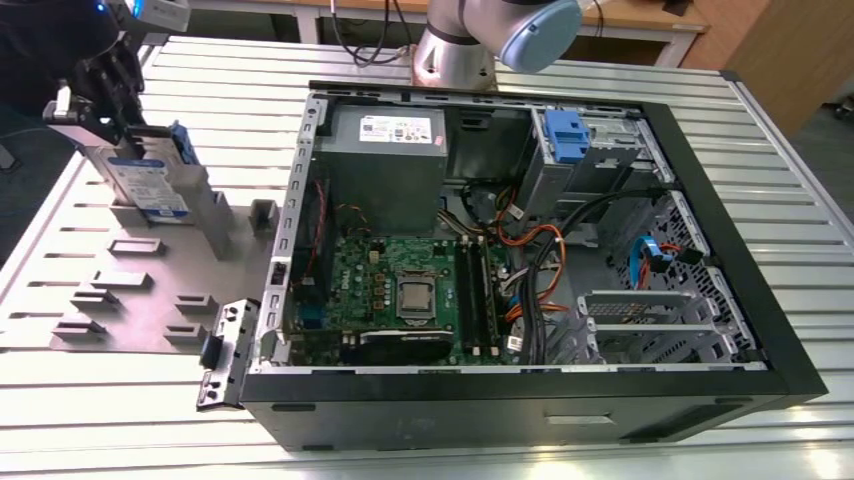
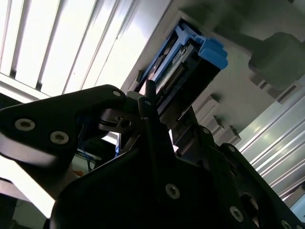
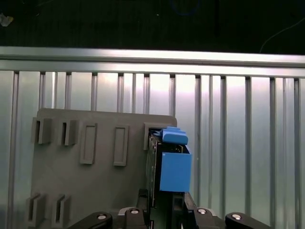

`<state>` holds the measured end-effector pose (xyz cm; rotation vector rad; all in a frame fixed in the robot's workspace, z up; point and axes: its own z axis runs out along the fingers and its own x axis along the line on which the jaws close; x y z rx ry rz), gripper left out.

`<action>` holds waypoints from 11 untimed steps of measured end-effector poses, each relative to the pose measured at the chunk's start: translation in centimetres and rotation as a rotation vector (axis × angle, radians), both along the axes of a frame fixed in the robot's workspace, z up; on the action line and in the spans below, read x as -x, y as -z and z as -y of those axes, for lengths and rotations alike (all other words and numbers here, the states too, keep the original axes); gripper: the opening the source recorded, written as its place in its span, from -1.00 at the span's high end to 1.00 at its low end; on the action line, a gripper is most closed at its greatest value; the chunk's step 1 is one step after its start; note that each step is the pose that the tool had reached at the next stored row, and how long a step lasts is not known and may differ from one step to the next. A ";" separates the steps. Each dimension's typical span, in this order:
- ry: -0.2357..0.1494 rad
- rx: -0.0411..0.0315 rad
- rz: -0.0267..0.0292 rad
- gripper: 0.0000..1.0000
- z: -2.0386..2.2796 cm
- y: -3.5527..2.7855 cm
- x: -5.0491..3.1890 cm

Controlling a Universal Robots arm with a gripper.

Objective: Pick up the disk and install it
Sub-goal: 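Pick up the disk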

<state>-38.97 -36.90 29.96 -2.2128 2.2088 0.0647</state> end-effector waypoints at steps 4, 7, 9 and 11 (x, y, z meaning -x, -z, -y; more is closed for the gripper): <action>0.014 0.0010 -0.0001 0.23 0.01 0.01 -0.01; 0.014 0.0060 0.0000 0.23 0.01 0.03 -0.02; 0.015 0.0180 -0.0026 0.23 0.01 0.02 -0.02; 0.015 0.0251 -0.0043 0.23 0.02 0.03 -0.02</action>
